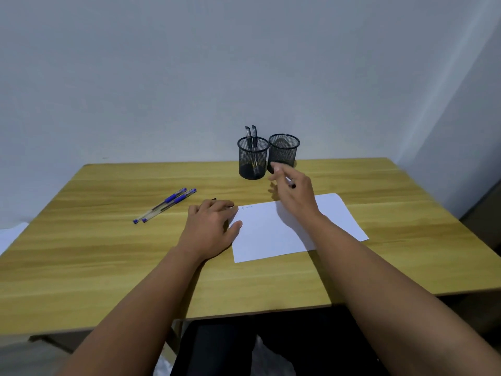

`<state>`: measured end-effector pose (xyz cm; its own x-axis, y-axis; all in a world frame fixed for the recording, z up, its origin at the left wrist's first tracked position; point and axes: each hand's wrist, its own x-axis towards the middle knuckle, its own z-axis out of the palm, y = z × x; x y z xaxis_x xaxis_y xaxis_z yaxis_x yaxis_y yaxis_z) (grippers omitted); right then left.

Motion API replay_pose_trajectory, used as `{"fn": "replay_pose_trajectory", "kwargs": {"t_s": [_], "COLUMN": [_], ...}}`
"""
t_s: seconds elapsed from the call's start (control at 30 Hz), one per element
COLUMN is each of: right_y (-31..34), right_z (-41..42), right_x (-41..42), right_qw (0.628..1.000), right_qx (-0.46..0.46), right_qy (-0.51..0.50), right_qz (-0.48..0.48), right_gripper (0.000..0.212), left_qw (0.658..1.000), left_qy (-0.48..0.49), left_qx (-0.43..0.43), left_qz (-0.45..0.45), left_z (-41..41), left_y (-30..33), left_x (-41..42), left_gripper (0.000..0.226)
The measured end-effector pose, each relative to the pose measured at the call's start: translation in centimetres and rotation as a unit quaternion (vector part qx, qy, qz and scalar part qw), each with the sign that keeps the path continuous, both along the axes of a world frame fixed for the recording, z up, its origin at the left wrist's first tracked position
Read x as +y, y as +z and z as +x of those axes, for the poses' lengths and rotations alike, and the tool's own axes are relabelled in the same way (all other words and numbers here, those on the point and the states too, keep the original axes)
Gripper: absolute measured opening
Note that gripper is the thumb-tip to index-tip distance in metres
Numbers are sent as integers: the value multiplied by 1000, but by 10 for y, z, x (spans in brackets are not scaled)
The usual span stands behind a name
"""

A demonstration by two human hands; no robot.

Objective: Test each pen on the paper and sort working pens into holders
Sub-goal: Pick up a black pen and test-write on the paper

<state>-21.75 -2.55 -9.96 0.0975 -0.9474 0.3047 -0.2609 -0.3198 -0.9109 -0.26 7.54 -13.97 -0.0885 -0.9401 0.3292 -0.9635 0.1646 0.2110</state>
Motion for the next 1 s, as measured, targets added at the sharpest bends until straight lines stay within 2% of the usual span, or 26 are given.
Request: {"fn": "replay_pose_trajectory", "kwargs": {"t_s": [0.07, 0.13, 0.23, 0.33, 0.47, 0.63, 0.77, 0.9, 1.0], "right_y": [-4, -14, -31, -29, -25, -33, -33, -37, -39], "right_z": [11, 17, 17, 17, 23, 24, 21, 21, 22], "right_x": [-11, -15, -19, -19, -18, -16, -14, -17, -21], "right_qw": [999, 992, 978, 977, 988, 987, 994, 988, 983], "right_qx": [-33, -104, -175, -177, -135, -128, -80, -106, -102], "right_qy": [2, 18, -4, -7, 9, 31, 37, 57, 76], "right_qz": [24, 63, 115, 116, 73, 97, 65, 101, 130], "right_gripper": [24, 18, 23, 12, 34, 30, 48, 38, 36], "left_qw": [1000, 1000, 1000, 1000, 1000, 1000, 1000, 999, 1000], "left_qy": [1, 1, 0, 1, 1, 4, -6, -21, -17], "left_qx": [4, 5, 12, 10, 10, 19, 21, -7, 4], "left_qz": [-1, -5, -12, -9, -9, -5, 13, 34, 21], "left_z": [0, 1, 2, 2, 2, 1, 4, 11, 11], "left_y": [-1, -2, -3, -3, -3, -1, 2, 6, 5], "left_x": [-1, -2, -3, -3, -4, -3, -1, -1, 1], "left_gripper": [50, 47, 46, 48, 50, 52, 61, 75, 73]}}
